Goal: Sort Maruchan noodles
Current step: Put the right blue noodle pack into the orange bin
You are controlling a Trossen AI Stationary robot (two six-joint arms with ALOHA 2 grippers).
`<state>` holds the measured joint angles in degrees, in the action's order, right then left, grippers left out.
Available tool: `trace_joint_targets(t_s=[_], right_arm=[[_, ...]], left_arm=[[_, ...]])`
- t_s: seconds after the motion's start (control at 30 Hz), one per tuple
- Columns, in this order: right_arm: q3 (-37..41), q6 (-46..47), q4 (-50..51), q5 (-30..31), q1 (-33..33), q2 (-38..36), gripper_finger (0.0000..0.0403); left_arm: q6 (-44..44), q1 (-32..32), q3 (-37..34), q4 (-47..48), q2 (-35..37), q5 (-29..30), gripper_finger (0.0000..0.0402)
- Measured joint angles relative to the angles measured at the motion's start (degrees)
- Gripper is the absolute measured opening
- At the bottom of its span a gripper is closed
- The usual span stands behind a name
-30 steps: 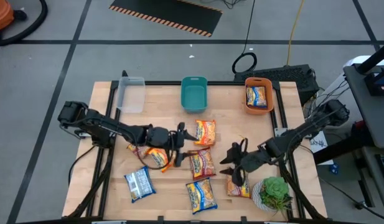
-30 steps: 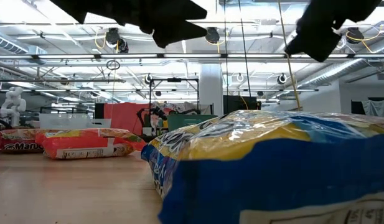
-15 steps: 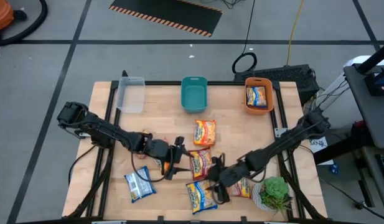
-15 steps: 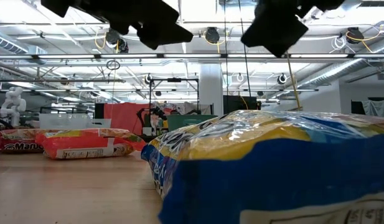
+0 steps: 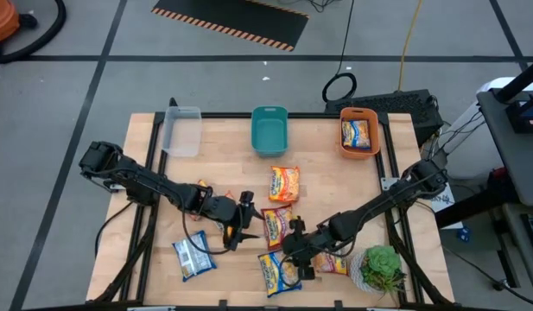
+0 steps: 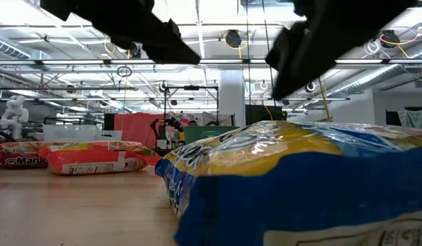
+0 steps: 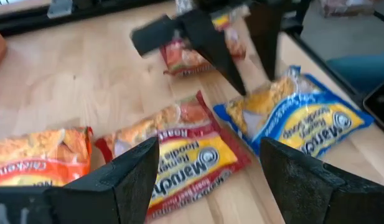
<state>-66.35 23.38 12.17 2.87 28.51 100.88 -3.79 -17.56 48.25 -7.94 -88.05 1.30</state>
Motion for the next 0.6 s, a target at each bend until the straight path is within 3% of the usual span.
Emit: trace_joint_targets(t_s=[0.6], right_arm=[[3.46,-6.56,2.69,3.09,0.2,0.0,0.0149]], left_arm=[[1.39,-0.57,0.0,1.91,0.0,0.01,0.028]])
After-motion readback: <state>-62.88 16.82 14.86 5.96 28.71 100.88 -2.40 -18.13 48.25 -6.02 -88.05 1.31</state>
